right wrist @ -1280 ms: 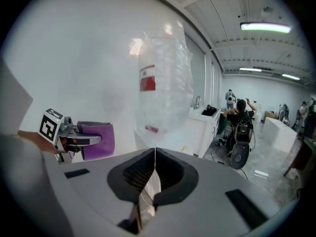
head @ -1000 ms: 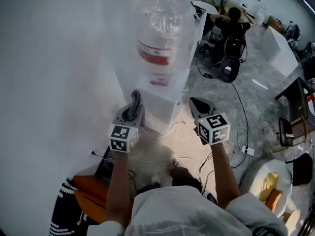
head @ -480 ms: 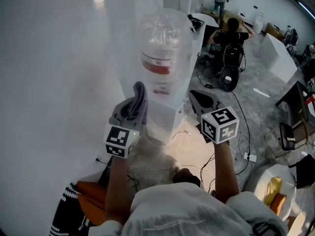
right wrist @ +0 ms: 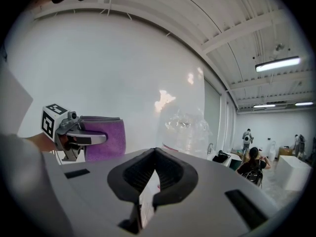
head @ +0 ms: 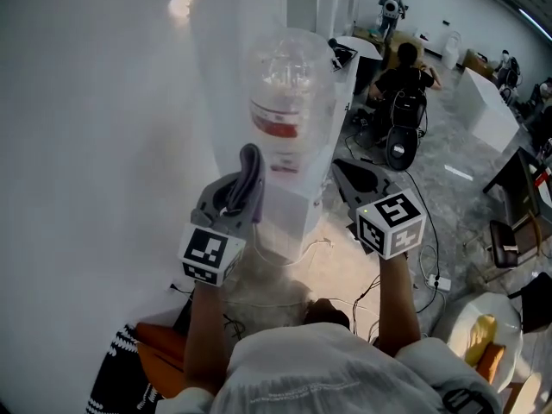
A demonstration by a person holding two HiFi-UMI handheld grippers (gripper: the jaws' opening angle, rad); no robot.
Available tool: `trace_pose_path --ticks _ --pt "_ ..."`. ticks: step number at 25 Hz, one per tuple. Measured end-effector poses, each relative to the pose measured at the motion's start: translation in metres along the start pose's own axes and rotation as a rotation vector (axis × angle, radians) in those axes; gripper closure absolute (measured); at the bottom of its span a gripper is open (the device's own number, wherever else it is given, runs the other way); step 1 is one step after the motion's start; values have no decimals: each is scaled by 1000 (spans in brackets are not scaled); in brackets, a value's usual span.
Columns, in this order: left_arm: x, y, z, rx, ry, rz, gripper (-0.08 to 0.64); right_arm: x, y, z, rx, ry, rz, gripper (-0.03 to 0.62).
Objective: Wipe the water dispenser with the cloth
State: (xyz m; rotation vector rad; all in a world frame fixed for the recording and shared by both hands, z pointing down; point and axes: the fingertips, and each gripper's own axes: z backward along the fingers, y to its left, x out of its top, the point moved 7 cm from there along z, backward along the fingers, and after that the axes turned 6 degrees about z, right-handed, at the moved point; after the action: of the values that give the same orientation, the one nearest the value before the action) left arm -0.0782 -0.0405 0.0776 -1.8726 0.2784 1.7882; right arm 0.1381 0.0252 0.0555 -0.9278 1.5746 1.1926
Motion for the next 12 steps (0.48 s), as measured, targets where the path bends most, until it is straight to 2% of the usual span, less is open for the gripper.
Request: trace_pose_path --ticks 12 --pt "1 -15 3 -11 3 -25 482 -7 3 18 -40 5 17 577"
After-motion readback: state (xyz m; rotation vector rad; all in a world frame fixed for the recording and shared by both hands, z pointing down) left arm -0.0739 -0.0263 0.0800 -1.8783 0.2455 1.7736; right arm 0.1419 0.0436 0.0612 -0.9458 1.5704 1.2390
